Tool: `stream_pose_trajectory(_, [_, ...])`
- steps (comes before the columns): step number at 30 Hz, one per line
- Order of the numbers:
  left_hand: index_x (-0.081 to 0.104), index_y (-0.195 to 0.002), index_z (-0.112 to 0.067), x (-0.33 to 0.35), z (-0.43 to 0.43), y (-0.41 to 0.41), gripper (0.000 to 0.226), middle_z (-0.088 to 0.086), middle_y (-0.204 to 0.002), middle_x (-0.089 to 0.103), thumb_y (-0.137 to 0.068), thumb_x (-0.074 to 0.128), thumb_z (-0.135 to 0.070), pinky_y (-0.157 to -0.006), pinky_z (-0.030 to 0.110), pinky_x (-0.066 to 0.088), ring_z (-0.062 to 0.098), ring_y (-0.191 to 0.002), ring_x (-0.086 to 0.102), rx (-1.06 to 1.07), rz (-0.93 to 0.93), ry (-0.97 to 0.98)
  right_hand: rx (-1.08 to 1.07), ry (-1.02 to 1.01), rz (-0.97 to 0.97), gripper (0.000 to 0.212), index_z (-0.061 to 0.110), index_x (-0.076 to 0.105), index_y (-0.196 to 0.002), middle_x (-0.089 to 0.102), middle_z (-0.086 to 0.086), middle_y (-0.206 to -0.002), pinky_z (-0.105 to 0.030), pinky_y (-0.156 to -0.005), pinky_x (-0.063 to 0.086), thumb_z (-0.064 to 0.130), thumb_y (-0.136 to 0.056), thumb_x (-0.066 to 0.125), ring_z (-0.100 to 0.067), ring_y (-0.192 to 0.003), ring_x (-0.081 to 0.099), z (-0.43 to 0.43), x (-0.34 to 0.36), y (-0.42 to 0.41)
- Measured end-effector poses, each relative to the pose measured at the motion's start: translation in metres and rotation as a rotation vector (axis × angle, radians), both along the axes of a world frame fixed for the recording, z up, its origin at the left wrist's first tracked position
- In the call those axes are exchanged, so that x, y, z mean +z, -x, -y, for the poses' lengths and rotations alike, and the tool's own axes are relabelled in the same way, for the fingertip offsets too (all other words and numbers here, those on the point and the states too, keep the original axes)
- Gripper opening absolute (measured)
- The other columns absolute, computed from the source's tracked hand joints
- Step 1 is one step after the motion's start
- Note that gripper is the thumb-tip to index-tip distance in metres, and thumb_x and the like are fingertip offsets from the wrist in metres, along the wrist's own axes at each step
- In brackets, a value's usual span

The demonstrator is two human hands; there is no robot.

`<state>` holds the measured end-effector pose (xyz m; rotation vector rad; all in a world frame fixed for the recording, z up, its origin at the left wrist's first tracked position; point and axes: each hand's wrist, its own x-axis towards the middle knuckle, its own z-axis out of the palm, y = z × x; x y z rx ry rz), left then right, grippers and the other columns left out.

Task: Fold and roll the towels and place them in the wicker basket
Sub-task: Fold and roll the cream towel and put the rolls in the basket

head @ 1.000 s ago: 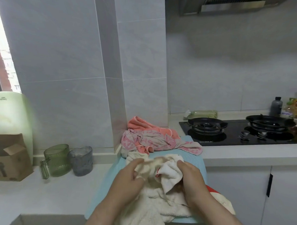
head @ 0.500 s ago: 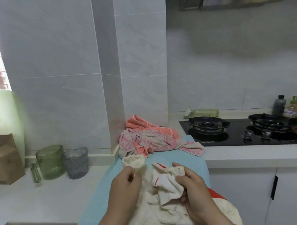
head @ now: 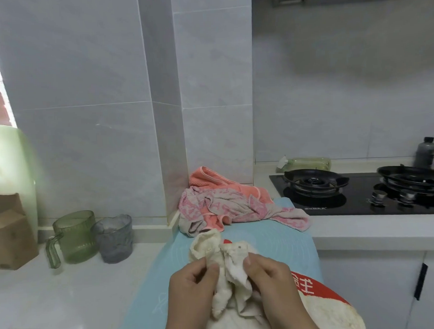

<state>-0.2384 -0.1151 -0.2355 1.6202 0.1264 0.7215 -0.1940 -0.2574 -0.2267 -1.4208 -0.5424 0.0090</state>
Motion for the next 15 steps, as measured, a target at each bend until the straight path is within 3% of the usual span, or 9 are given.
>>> stream_pose_trajectory(2, [0.08,-0.072,-0.024,0.003,-0.002,0.002,0.02,0.01,-0.06,0.062,-0.084,0.072,-0.01,-0.056,0.027,0.044,0.013,-0.058,0.052,-0.023,0.015,0.004,0.014,0.075,0.086,0.03,0.018,0.077,-0.074,0.069,-0.011,-0.073,-0.023,-0.069,0.047,0.043,-0.078,0.06,-0.01,-0.07,0.061,-0.001,-0.002,0.001])
stream_pose_trajectory(5, [0.081,-0.075,-0.02,0.005,-0.005,0.004,0.026,0.004,-0.055,0.062,-0.087,0.067,-0.003,-0.052,0.019,0.042,0.009,-0.053,0.053,-0.084,0.038,0.059,0.048,0.125,0.12,0.034,0.038,0.078,-0.092,0.074,-0.002,-0.09,-0.021,-0.082,0.049,0.057,-0.076,0.055,-0.008,-0.087,0.067,-0.002,-0.006,0.0])
stream_pose_trajectory(9, [0.081,-0.076,-0.023,0.007,-0.007,0.004,0.021,0.011,-0.049,0.05,-0.073,0.061,-0.024,-0.048,0.02,0.038,0.014,-0.047,0.045,-0.108,0.047,0.114,0.097,0.218,0.157,0.043,0.048,0.069,-0.112,0.073,0.013,-0.109,-0.029,-0.099,0.043,0.065,-0.081,0.044,-0.003,-0.109,0.063,-0.003,-0.005,0.003])
stream_pose_trajectory(12, [0.079,-0.07,-0.016,0.004,-0.011,0.003,0.021,0.012,-0.046,0.047,-0.072,0.061,-0.028,-0.048,0.021,0.038,0.016,-0.045,0.044,-0.076,0.038,0.113,0.104,0.205,0.138,0.034,0.045,0.069,-0.115,0.073,0.015,-0.109,-0.02,-0.095,0.046,0.054,-0.088,0.051,-0.001,-0.109,0.064,-0.004,-0.002,0.006])
stream_pose_trajectory(15, [0.074,-0.071,-0.006,-0.001,-0.015,0.003,0.031,0.018,-0.048,0.048,-0.066,0.068,-0.035,-0.048,0.026,0.038,0.021,-0.045,0.044,-0.077,0.032,0.159,0.018,0.27,0.107,0.033,0.054,0.061,-0.117,0.073,0.014,-0.09,-0.009,-0.079,0.046,0.047,-0.086,0.068,0.005,-0.085,0.063,-0.007,-0.003,0.005])
